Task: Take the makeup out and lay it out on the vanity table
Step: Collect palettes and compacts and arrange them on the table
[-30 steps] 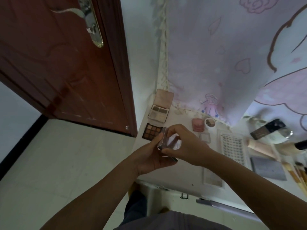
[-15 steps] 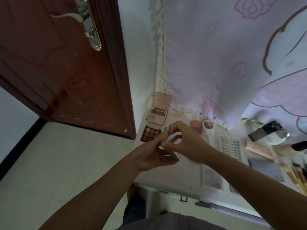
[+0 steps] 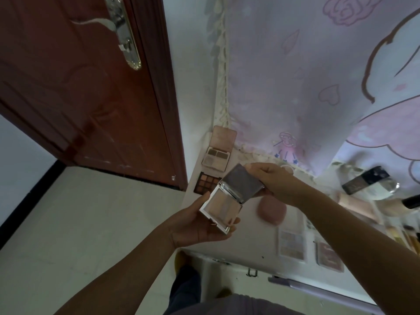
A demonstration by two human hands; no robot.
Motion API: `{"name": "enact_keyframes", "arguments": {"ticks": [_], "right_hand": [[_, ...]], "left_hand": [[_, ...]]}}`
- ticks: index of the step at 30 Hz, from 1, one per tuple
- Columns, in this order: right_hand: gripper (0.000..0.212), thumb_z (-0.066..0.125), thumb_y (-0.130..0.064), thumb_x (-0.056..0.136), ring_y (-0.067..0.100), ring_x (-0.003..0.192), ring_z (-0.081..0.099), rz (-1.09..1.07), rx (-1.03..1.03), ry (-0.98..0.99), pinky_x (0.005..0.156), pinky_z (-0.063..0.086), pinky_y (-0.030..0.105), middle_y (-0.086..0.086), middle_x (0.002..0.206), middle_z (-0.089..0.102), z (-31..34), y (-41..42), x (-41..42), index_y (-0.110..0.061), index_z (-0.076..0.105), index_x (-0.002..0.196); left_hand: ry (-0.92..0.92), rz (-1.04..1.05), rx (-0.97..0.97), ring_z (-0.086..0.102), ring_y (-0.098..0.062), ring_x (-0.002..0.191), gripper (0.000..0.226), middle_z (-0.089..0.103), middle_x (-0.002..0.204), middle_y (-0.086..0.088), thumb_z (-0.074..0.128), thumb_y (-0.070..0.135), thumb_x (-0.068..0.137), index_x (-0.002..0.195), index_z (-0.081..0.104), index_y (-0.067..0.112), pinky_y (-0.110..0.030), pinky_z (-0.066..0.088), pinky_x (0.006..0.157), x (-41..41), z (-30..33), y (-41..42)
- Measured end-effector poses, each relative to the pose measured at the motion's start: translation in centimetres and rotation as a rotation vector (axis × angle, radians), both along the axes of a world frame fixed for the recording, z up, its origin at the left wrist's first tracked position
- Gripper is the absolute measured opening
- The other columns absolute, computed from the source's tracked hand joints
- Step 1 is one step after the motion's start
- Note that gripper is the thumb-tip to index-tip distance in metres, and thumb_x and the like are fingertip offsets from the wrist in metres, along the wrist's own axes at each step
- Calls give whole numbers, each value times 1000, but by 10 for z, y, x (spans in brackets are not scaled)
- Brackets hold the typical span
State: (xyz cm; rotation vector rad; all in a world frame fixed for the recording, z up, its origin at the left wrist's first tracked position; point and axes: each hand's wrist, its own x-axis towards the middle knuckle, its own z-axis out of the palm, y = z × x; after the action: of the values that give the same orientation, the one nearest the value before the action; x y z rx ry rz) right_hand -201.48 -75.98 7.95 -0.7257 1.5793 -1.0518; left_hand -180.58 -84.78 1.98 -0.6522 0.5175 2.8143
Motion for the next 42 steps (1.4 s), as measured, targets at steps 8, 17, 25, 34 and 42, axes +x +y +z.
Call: {"name": "enact_keyframes", "arguments": {"ticks": [8, 17, 25, 34, 42], "right_hand": [[23, 43, -26, 100, 12, 81, 61, 263, 82, 354, 71, 60, 32, -6, 88, 57, -33, -25, 24, -14, 59, 109], [29, 42, -25, 100, 11, 91, 52, 382, 114, 614, 92, 49, 35, -9, 93, 52, -84, -62, 53, -10, 62, 115], [24, 39, -23, 101, 15, 80, 50, 361, 116, 633, 73, 38, 22, -17, 71, 43, -95, -79, 58, -26, 55, 84], [24, 51, -21, 96, 20, 103, 62, 166, 158, 819, 89, 42, 26, 3, 113, 67, -67, -15, -8, -14, 64, 114], [41, 58, -39, 89, 21, 111, 52, 218, 461, 911, 87, 44, 30, 2, 128, 49, -83, 78, -38, -19, 52, 125]], "left_hand": [[-237, 236, -114, 56, -38, 116, 48, 56, 128, -24, 52, 34, 91, 127, 57, 3, -45, 52, 92, 25, -28, 5], [-587, 124, -1068, 57, -11, 87, 28, 61, 88, 5, 38, 13, 99, 90, 62, 26, -16, 42, 74, 39, -41, -4], [-713, -91, -1450, 50, -19, 114, 34, 46, 128, -13, 43, 12, 97, 129, 53, 5, -5, 27, 75, 28, -62, -21], [-371, 175, -1828, 51, -7, 86, 17, 55, 96, 4, 47, 7, 94, 105, 60, 12, -9, 38, 71, -2, -28, 3], [-423, -166, -1365, 53, -24, 116, 39, 56, 129, -13, 42, 7, 94, 132, 50, 7, -27, 41, 94, -124, -39, 60]]}}
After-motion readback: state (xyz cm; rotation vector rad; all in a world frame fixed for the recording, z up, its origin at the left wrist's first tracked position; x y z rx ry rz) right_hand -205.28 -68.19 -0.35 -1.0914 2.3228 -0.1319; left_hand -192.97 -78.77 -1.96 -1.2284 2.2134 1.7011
